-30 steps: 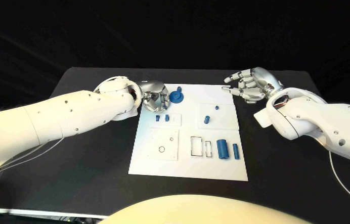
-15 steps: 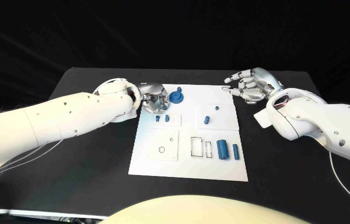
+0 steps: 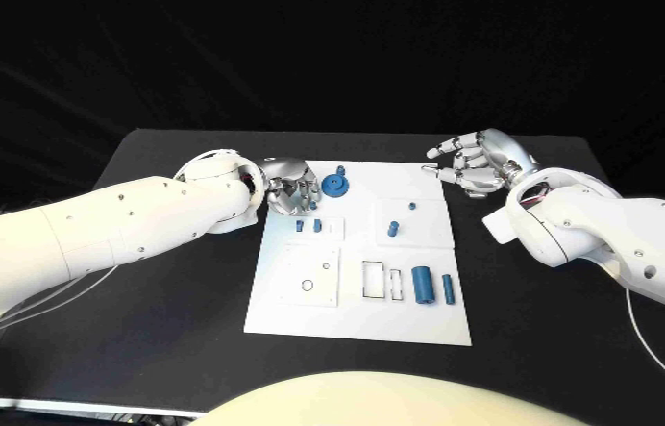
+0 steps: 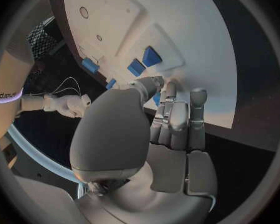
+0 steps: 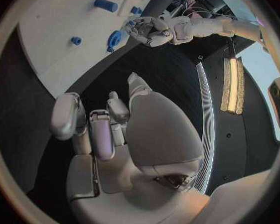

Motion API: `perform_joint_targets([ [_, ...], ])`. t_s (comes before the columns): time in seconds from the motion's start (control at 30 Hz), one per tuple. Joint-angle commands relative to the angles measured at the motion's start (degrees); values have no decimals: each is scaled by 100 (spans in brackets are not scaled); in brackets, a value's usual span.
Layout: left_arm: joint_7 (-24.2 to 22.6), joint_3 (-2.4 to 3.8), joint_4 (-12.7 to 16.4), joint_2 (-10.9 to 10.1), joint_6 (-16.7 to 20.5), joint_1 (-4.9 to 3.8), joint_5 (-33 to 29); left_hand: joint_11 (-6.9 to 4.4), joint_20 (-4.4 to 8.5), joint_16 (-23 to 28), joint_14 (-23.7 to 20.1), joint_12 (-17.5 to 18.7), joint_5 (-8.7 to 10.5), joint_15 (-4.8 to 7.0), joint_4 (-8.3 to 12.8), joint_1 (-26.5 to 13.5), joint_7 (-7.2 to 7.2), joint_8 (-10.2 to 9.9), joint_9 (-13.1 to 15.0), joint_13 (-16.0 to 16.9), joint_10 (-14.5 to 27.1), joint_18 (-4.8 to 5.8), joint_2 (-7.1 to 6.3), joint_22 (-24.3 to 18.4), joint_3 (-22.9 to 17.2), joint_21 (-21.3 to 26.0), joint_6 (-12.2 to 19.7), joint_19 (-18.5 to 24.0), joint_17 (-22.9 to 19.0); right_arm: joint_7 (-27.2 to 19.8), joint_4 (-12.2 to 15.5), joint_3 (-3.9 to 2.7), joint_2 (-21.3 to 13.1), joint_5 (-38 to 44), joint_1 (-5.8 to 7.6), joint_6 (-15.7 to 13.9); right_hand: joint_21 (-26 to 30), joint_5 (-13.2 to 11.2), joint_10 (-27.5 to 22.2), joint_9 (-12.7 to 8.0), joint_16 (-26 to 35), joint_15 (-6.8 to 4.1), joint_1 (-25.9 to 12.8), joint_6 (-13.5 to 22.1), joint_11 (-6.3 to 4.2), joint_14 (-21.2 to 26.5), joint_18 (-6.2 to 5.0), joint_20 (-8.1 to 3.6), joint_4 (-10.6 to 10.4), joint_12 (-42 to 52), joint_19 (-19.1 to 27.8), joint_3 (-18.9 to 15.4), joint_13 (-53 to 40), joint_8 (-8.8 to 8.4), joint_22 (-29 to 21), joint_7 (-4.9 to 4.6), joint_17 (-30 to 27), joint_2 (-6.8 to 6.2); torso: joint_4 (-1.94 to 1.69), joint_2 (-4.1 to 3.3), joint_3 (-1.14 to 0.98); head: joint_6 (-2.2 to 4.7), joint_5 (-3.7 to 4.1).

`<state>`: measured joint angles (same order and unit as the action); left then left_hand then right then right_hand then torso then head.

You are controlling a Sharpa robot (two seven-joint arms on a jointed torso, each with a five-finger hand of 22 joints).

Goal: Assemble the parts on the task board

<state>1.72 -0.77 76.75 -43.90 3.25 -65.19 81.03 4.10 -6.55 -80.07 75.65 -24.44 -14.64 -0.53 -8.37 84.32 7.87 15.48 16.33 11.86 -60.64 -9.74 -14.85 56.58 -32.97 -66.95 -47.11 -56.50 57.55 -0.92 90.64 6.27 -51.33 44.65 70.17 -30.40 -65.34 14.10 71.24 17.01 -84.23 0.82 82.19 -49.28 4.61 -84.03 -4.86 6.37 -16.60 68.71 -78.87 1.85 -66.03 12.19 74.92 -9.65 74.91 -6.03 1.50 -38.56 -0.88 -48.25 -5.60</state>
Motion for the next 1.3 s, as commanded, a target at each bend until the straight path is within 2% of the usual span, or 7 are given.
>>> perform_joint_targets([
  [0.03,62,1,-3,-17,-17,1,-44,19,-44,-30,-19,19,-23,-25,-35,-60,-11,-21,-8,8,-25,95,-16,-6,-6,22,45,14,0,-62,-5,-2,-3,18,-3,-11,94,21,-108,-12,37,-49,-19,19,5,-300,-47,-3,1,-83,62,31,67,26,246,8,367,3,-1,3,1,10,3],
  [0.27,103,4,-10,-115,-8,2,-88,24,-44,-23,-34,36,-23,-27,-35,-62,-11,-68,-33,15,-15,90,-34,-27,2,42,100,30,-29,11,-93,-2,6,218,-3,188,1276,22,-1542,-44,837,-51,131,82,11,47,-239,-10,-7,-2290,527,202,2255,97,-321,5,-682,-85,3,5,8,47,34],
  [0.4,48,47,6,-272,201,0,-507,53,-49,17,-102,80,-31,-45,-35,-49,19,-89,-51,18,64,72,-26,-109,-4,107,99,107,-158,91,-195,-2,29,959,-3,467,1462,-24,-1478,-90,1090,-35,891,-32,62,31,-243,-9,50,-4041,468,1111,3890,167,-382,-46,-925,-380,2,7,12,105,103],
  [0.6,-489,147,11,-596,947,-32,-2411,143,-96,457,-646,44,-42,-116,-30,-38,165,88,-22,89,168,-68,14,-717,-51,613,-300,715,-1119,290,-322,-2,123,2330,-3,916,1249,-145,-1117,-156,1003,-15,838,-340,87,-43,-210,5,106,-5017,369,2029,4982,194,-172,-12,-809,-839,3,17,-2,165,229],
  [0.7,-1027,170,94,-785,1190,-55,-3982,271,-172,1451,-1610,101,-45,-212,59,37,265,91,-58,61,440,-73,56,-904,-102,941,-319,970,-2516,448,-411,-2,221,3029,-4,1149,1178,-182,-1059,-154,963,-28,784,-406,68,-65,-197,-4,139,-5121,337,2126,5120,217,-119,28,-760,-902,0,20,-3,187,279],
  [0.9,-1890,186,404,-1054,1088,-70,-6086,316,-215,1844,-1796,86,-49,-256,179,66,306,70,-104,33,543,-73,140,-961,-59,1086,-281,1141,-2737,826,-568,0,437,4087,-44,1458,984,-219,-1011,-155,883,-30,677,-468,55,-111,-163,-25,171,-5271,245,2229,5310,235,-4,59,-667,-987,-16,2,8,242,337],
  [1.3,-2314,190,784,-1164,916,-71,-6797,333,-235,1935,-1846,83,-43,-274,195,36,319,69,-117,22,587,-70,163,-985,-15,1143,-269,1193,-2788,1287,-712,8,793,4944,-192,1768,711,-206,-950,-171,806,4,520,-471,95,-144,-111,-12,179,-5447,115,2295,5529,212,147,16,-584,-1041,-4,-2,9,213,310],
])
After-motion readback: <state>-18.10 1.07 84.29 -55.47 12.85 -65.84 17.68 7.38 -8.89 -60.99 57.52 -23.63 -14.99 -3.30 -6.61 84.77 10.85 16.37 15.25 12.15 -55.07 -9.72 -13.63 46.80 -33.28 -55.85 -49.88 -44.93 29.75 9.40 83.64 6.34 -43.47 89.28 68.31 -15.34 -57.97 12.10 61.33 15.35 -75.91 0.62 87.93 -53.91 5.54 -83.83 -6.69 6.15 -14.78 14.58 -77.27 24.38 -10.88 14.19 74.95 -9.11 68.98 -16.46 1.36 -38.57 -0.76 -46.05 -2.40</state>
